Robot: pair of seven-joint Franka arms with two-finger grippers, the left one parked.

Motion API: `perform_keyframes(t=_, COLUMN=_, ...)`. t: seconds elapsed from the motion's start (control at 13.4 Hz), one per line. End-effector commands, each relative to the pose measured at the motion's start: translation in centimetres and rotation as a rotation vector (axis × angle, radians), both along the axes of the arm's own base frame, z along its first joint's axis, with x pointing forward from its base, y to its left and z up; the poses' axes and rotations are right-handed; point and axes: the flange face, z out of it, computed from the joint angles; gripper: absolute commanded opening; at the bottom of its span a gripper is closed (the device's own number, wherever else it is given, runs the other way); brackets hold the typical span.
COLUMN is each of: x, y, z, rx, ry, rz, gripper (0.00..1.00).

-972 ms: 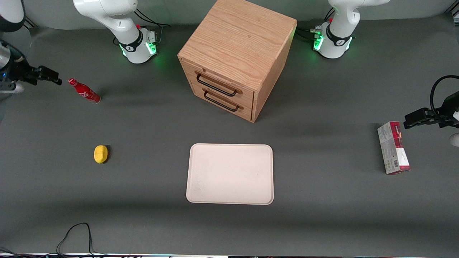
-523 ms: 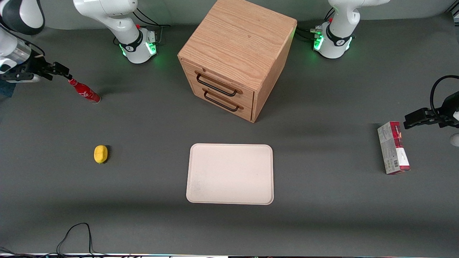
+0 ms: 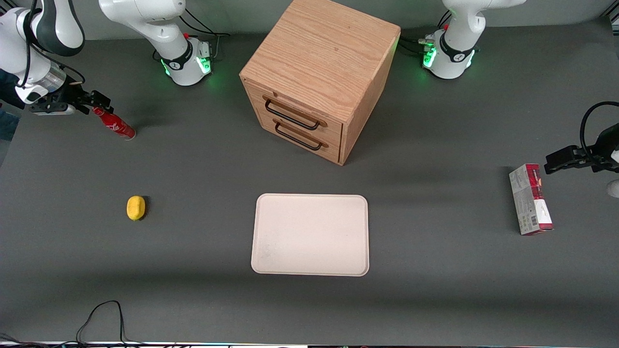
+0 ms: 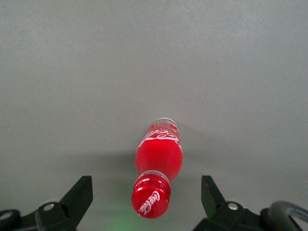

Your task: Place coke bottle on tray

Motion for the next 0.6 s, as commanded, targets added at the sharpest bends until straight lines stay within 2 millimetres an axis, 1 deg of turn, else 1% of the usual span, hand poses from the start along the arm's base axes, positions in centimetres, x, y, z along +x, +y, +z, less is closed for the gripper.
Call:
perform_keyframes(t=0.0, x=0.01, y=-0.09, z=-1.0, rx=-0.016, ry=-0.008, rz=0.017, gripper=1.0)
perform_keyframes(t=0.07, x=0.02, y=-0.09, z=-1.06, rx=-0.016, ry=-0.006, rz=0.019, gripper=0.93)
perform_keyframes(t=0.15, x=0.01, y=-0.1, z=-1.11, rx=-0.016, ry=-0.005, rz=0.019, gripper=0.83)
perform_keyframes(t=0.45, x=0.02, y=-0.14, z=-1.47, rx=-0.018, ry=0.01, rz=0.019, gripper=0.3)
perform_keyframes(t=0.52, x=0.0, y=-0.13, z=-1.48, rx=-0.017, ry=0.011, rz=0.019, gripper=0.19)
